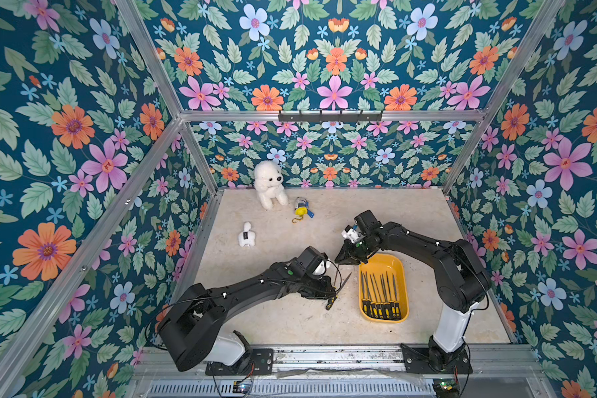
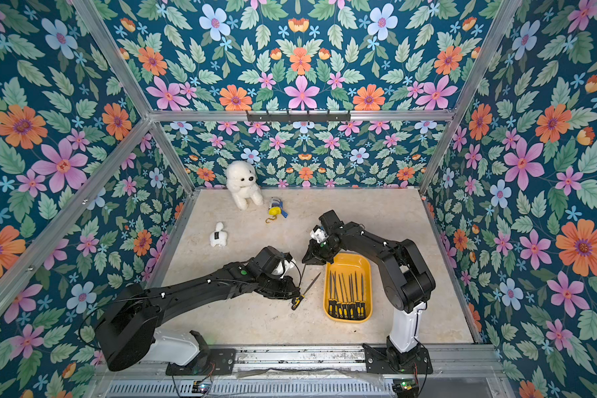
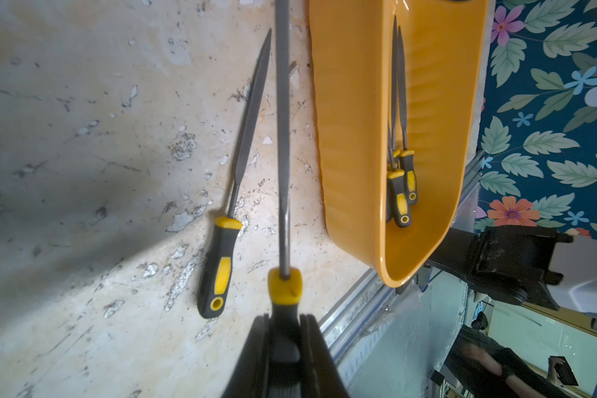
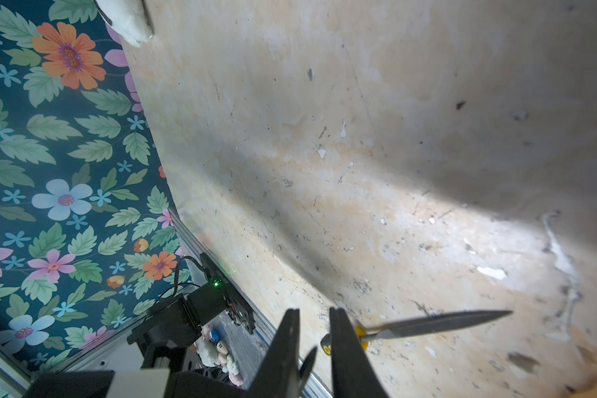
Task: Put the file tool into the storage box
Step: Pick up the file tool from the center of the board, then place the file tool in the storage box.
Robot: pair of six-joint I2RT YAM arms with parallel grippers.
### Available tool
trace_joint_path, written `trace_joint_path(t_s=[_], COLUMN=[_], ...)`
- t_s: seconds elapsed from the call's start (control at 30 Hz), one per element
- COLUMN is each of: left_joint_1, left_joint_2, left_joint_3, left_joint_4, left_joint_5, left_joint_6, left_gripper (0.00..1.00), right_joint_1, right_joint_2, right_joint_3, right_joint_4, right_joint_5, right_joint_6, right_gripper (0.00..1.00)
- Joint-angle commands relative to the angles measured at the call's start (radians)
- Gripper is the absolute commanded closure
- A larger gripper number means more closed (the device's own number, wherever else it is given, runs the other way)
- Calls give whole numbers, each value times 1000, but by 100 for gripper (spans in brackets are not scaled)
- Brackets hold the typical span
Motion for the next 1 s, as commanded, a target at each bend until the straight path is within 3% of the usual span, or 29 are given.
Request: trace_joint_path(t_s=[0.0, 0.13, 0.3, 0.53, 0.8, 0.97], left_joint_1=[0, 3, 22, 115, 160, 150], left_joint_2=[-2, 4, 9, -50, -60, -31], left_joint_3=[10, 28, 57, 112, 130, 118], left_joint_4=[21, -13, -33, -63, -128, -116], left_joint_5=[36, 56, 82, 99, -7, -50], left_joint_6=[11, 39, 53, 40, 63, 67], left_gripper=[97, 90, 71, 10, 5, 5], right_joint_1=[1, 0, -1, -58, -146, -144], right_joint_2=[-16, -48, -88, -155, -259, -243], right_joint_3=[-10, -17, -18, -1, 29, -9], right_joint_4=[13, -10, -59, -221, -515, -523], right_joint_5=[-15, -1, 28, 143, 430, 459], right_joint_6=[0, -8, -22, -70, -203, -218], right_gripper=[85, 97, 100, 100, 100, 100])
